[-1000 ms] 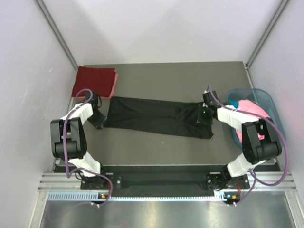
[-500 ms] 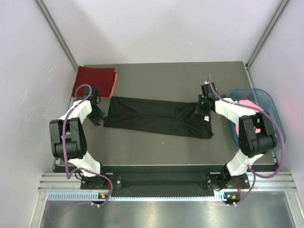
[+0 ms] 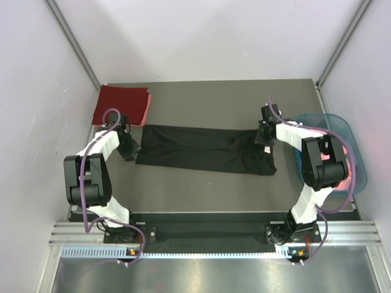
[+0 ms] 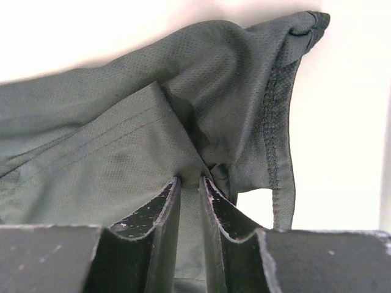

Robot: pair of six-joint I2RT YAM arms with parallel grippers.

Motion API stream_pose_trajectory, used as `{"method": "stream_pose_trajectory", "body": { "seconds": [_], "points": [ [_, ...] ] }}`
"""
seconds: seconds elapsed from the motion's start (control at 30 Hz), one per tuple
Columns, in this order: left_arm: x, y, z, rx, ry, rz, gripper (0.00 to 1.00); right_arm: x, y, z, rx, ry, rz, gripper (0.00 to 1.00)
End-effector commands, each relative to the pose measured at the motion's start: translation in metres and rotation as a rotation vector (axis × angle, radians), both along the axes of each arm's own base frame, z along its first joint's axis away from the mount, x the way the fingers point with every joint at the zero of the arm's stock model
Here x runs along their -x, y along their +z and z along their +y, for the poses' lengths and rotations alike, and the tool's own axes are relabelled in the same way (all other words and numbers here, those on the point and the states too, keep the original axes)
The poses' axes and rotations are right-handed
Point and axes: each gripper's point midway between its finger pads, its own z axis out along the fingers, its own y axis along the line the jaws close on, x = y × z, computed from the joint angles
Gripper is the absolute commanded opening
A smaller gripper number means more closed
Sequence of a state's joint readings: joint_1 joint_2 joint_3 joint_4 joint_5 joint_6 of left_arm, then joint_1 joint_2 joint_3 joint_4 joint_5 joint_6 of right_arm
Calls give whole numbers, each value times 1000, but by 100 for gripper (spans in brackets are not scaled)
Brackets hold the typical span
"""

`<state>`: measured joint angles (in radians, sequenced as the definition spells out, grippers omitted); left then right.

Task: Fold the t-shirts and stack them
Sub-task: Fold the tshirt

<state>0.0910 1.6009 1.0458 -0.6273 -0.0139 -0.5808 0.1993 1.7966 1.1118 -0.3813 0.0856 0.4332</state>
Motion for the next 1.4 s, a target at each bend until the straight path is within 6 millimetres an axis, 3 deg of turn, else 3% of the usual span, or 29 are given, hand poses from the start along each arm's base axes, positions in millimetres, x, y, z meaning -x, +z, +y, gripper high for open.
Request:
{"method": "stream_pose_trajectory", "body": {
  "seconds": [0.0, 0.17, 0.33, 0.47, 0.6, 0.63, 0.7, 0.87, 0.97, 1.13, 1.37],
  "points": [
    [9, -22, -12, 67, -16, 37, 40, -23, 6, -16, 67, 20, -67, 20],
    [14, -30, -14, 80, 0, 41, 41, -26, 11, -12, 54, 46, -73, 22],
    [28, -41, 12, -54, 58, 102, 42, -22, 27, -5, 9, 44, -93, 24],
    [32, -54, 10, -46, 71, 138, 40, -16, 40, 0, -37, 25, -102, 31],
    [35, -53, 7, -27, 75, 130, 22, -7, 55, -1, -48, 15, -108, 34],
    [37, -49, 7, -29, 75, 119, 12, -1, 55, -2, -44, 10, -92, 34],
    [38, -44, 7, -34, 75, 107, 0, 8, 56, -3, -55, -14, -76, 35],
    [46, -36, 1, -7, 69, 93, 0, 30, 45, -17, -33, -149, -22, 35],
    [58, -38, -2, 6, 71, 107, 0, 31, 40, -23, -28, -173, -28, 35],
    [83, -50, -18, 83, 57, 150, 0, 9, 37, -28, -38, -168, -98, 34],
    [95, -50, -29, 136, 74, 133, 0, -23, 42, -21, -56, -102, -178, 36]
  ]
}}
